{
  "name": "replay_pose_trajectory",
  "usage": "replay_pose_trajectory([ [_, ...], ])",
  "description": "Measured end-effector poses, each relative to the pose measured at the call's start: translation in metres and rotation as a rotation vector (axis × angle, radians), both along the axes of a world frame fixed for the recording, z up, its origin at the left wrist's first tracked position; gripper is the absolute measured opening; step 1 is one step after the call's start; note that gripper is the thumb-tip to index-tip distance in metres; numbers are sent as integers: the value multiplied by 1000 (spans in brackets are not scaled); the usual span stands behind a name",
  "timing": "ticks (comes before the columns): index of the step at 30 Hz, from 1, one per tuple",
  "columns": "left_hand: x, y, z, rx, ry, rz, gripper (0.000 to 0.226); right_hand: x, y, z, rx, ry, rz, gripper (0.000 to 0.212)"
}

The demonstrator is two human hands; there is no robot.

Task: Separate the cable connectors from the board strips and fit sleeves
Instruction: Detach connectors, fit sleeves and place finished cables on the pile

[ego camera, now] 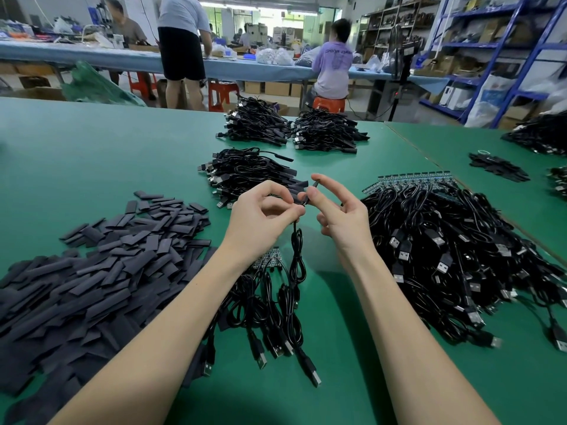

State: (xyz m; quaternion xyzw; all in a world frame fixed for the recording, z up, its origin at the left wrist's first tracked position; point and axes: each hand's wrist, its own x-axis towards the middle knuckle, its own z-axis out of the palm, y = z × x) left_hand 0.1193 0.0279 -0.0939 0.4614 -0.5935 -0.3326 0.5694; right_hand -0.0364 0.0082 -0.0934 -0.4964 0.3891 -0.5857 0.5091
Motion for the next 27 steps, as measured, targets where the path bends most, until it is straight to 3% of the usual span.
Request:
replay_pose_trajectory([
  [11,0,0,1,11,-14,-23,17,-6,-1,0,116,-12,58,26],
  [27,1,-3,-1,20,10,-3,17,5,2,-4,32,-33,-34,19],
])
